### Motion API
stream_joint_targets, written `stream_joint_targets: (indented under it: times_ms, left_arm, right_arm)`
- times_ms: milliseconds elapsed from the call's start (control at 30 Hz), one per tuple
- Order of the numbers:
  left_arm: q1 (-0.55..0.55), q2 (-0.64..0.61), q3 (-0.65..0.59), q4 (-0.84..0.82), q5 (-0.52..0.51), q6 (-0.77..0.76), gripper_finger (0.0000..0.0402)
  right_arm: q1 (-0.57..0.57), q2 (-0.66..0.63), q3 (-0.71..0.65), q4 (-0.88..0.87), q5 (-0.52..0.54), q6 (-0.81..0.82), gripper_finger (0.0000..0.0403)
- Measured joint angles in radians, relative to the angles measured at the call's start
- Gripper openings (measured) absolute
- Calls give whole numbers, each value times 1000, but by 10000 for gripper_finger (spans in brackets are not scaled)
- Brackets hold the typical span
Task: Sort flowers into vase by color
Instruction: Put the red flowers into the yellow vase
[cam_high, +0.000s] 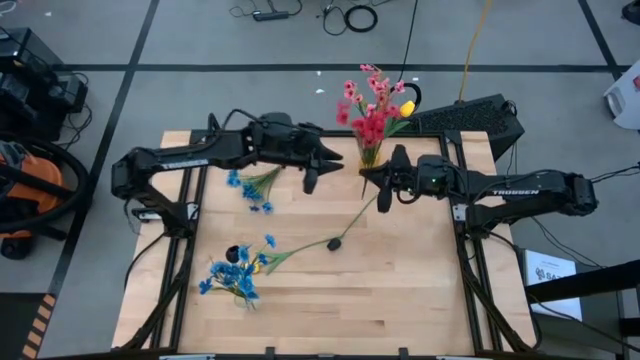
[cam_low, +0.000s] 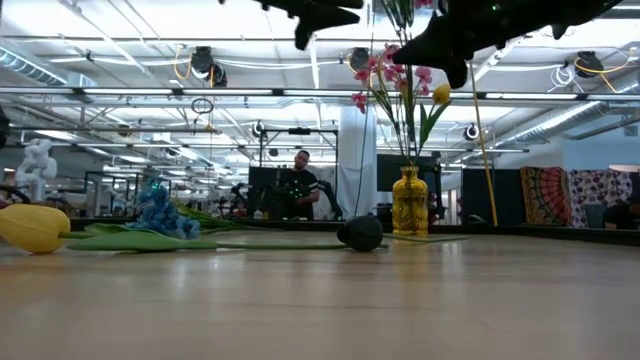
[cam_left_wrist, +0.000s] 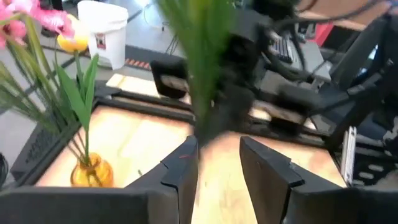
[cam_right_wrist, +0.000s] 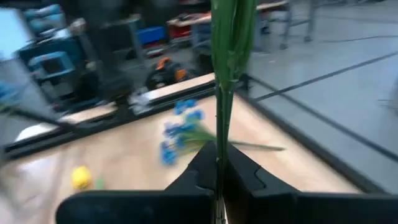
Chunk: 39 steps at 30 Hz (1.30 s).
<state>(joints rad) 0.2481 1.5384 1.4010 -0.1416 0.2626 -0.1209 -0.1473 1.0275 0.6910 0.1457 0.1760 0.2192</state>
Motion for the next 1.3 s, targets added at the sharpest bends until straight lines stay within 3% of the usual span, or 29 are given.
stream_joint_targets:
  times_ms: [200,333,600,800,1067,1300]
  left_arm:
    - [0,-94,-5,-30,-2,84,123]
    - [23,-169,-91,-23,-48,108,114]
    - [62,-372,-439,148,-58,6,91]
    - [65,-493,-612,269,-99,-66,88]
    - [66,-617,-674,258,-129,-107,88]
    - [66,-653,-678,263,-164,-107,88]
  right_arm:
    - [-58,-18,0,0,142,-40,0]
    - [-126,-24,0,0,180,-57,0]
    - [-258,-23,0,37,158,-139,0]
    - [-312,71,2,300,11,-200,0]
    - [-312,105,2,269,68,-253,0]
    - [-335,139,-1,210,128,-309,0]
